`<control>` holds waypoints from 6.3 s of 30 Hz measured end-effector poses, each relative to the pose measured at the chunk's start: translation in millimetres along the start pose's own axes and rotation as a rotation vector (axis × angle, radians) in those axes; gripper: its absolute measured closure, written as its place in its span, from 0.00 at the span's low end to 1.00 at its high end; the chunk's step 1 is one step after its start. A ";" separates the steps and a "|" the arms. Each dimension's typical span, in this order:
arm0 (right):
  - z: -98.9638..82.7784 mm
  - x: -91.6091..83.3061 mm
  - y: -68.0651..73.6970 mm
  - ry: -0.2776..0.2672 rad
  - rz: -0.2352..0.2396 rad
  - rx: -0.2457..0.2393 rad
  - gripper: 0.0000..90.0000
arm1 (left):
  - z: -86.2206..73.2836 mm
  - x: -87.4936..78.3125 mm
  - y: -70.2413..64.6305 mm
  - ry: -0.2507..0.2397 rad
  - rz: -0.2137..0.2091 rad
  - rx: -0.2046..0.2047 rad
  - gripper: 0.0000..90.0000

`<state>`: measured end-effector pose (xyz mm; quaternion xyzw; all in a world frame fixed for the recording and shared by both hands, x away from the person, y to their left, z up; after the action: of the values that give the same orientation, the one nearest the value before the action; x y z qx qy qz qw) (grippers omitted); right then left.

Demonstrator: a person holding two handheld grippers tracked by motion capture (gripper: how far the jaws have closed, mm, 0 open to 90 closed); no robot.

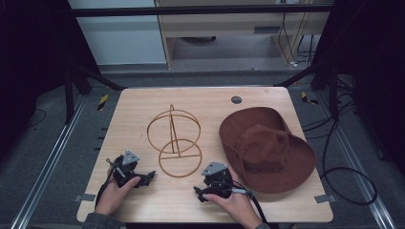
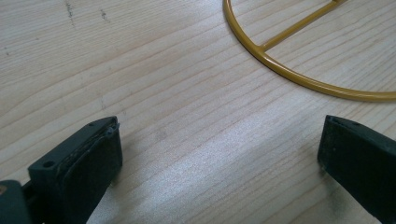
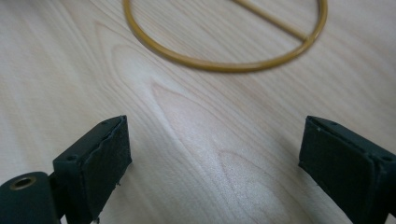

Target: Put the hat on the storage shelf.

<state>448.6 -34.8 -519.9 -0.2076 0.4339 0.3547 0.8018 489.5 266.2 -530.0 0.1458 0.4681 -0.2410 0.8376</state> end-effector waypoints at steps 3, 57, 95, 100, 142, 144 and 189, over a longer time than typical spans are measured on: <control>9.8 -24.3 -0.2 -0.021 0.010 -0.003 0.11 | 0.0 0.0 0.0 0.000 -0.001 0.000 0.00; 16.6 -139.6 -223.7 0.400 -0.047 0.098 0.26 | 0.1 0.2 -0.4 -0.002 0.001 -0.005 0.00; 4.2 -123.9 -228.5 0.444 0.021 0.054 0.98 | 0.1 0.2 -0.4 -0.002 0.001 -0.005 0.00; 9.6 -138.8 -229.7 0.409 0.022 0.072 0.98 | 0.1 0.1 -0.4 -0.002 0.000 -0.005 0.00; 74.0 -235.4 -209.5 0.134 0.012 0.068 0.98 | 0.2 -0.1 -0.2 0.000 0.002 -0.002 0.00; 76.7 -239.0 -208.5 0.120 0.016 0.067 0.98 | 0.2 -0.1 -0.2 0.000 0.002 -0.002 0.00; 131.3 -284.9 -185.4 -0.044 0.018 0.031 0.99 | 0.2 -0.1 -0.2 0.000 0.002 -0.002 0.00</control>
<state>553.5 -184.3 -204.5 -0.1834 0.4233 0.3598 0.8110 489.4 266.0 -529.8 0.1456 0.4683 -0.2396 0.8379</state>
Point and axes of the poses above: each handheld gripper's, and its own axes: x roughly forward along the jaws, z roughly out of its top, y roughly to its left, the point moved 3 cm from there along x, roughly forward along the jaws, and after that the axes turned 14 degrees about y, right-handed, at the moved point
